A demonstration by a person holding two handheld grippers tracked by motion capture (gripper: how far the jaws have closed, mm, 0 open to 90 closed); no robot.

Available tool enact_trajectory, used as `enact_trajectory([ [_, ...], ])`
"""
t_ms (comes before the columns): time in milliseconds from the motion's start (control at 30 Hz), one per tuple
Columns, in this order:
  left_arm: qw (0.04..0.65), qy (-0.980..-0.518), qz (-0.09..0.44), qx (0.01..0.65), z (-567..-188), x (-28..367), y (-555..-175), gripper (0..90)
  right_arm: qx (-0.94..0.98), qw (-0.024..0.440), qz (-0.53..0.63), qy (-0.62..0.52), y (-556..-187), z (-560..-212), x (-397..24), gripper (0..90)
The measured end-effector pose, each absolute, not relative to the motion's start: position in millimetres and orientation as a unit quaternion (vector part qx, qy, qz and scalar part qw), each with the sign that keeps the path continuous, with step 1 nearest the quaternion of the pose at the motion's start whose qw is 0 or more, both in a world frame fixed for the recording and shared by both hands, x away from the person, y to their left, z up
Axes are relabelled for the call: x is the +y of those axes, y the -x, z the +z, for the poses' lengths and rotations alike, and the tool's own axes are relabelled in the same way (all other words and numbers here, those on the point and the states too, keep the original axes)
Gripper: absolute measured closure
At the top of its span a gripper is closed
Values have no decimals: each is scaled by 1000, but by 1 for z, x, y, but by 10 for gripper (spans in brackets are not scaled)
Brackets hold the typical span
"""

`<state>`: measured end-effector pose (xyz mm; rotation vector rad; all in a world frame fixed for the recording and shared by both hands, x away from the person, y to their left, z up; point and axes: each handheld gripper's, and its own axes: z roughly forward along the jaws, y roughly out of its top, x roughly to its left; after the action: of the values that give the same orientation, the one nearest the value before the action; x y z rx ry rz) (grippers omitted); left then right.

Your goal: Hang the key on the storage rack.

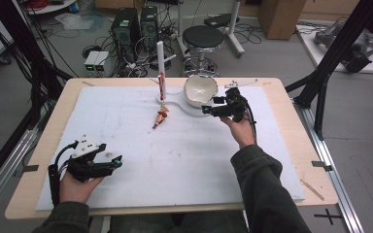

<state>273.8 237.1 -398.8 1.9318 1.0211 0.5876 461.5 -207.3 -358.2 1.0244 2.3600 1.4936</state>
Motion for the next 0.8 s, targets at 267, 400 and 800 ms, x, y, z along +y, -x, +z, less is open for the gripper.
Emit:
enact_trajectory([
  [267,427,-771,236,410,-399,238,-274,272,792,88,498,-341,-456,-359,-213,210],
  [400,426,-772,236,410,-399,238,-274,272,792,88,499,-341,-454,-359,-215,202],
  [800,427,-771,236,410,-399,238,-274,271,794,94,499,-334,-441,-362,-222,177],
])
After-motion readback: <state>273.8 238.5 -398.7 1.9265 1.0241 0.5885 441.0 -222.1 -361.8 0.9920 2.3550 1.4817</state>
